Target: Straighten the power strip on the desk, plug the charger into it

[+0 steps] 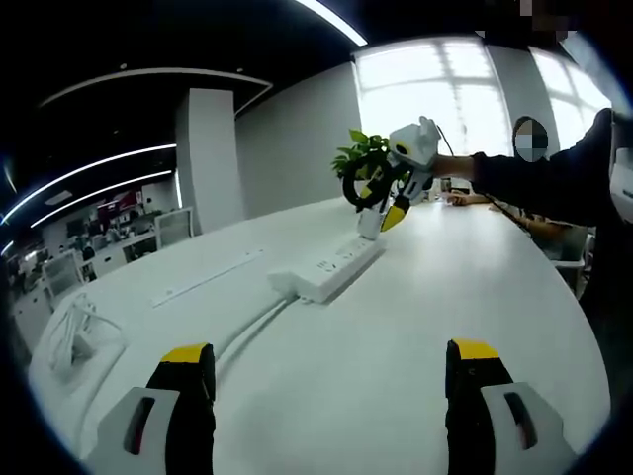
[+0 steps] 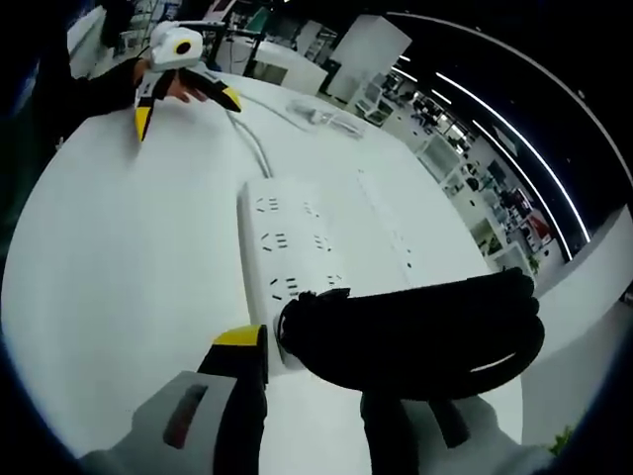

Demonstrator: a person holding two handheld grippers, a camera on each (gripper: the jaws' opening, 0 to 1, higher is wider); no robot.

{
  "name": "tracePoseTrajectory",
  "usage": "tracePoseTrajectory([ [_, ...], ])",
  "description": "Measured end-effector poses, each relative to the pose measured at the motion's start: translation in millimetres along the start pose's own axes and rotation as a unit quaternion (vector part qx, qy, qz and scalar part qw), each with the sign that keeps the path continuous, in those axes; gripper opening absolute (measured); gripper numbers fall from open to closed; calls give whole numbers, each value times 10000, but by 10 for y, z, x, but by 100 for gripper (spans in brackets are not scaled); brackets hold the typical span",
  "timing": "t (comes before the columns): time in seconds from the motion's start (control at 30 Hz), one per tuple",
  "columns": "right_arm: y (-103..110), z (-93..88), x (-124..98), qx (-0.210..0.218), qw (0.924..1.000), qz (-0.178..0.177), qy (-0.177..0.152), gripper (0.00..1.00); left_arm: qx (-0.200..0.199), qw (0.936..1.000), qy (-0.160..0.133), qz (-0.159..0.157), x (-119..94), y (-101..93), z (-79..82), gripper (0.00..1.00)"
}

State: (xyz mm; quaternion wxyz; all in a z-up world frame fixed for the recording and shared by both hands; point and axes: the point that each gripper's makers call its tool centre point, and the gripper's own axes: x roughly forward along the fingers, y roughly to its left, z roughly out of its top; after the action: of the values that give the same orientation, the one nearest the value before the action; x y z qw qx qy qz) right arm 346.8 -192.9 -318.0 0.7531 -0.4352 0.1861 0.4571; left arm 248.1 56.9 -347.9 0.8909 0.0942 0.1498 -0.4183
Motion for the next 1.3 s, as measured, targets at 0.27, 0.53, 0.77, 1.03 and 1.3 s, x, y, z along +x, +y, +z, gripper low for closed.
tracePoseTrajectory([
  [0.27,-16,8,17,-54,10000,29,37,30,-3,10000,7,-7,7,8,-7,99],
  [0.53,-1,39,45,-225,9995,128,174,27,-10,10000,-10,-13,12,9,-1,99],
  [0.77,-16,25,64,-387,9981,312,351,25,30,10000,28,-24,23,-6,-22,99],
  [1.03,-40,5,76,-296,9968,523,529,23,44,10000,3,-35,20,-8,-13,99],
  [1.3,-49,-18,98,-186,9935,810,783,21,34,10000,-2,-33,21,-9,-22,99],
])
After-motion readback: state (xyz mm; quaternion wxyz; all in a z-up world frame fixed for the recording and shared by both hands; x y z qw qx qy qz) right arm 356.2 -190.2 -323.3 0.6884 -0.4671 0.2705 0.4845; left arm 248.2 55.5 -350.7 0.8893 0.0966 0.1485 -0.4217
